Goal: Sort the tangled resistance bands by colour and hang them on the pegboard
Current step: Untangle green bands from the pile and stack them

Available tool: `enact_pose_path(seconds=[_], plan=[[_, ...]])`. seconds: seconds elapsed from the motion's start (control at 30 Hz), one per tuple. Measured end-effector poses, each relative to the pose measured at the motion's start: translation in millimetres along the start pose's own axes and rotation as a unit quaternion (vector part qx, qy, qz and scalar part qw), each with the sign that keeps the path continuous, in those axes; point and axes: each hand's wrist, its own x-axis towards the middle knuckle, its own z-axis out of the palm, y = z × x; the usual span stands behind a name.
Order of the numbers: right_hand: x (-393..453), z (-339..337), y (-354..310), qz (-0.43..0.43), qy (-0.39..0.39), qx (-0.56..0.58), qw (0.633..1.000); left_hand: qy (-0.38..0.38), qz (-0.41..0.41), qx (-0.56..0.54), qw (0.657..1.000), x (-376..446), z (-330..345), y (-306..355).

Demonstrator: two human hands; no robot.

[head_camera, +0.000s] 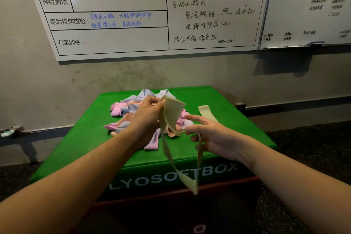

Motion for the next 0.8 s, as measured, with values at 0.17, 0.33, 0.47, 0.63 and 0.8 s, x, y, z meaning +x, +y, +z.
enact_pose_path(seconds=[0.17,0.33,0.47,0.63,0.8], plan=[[2,8,5,0.001,-0.03,0.021,0.999,0.002,-0.021,-0.063,0.998,-2,5,-2],[12,22,-1,-0.068,0.057,0.015,0.996,-0.027,-0.023,-0.072,0.997,-2,4,-6],[19,27,-13,-0.139,0.121,-0.036,0.982,-0.036,-0.022,-0.027,0.999,-9,1,-11],[19,24,-18,-0.183,0.151,-0.107,0.966,-0.045,-0.031,-0.008,0.998,-14,-3,-18],[24,12,-17,-0.218,0.152,-0.225,0.937,-0.048,-0.023,0.02,0.998,-13,-2,-32]])
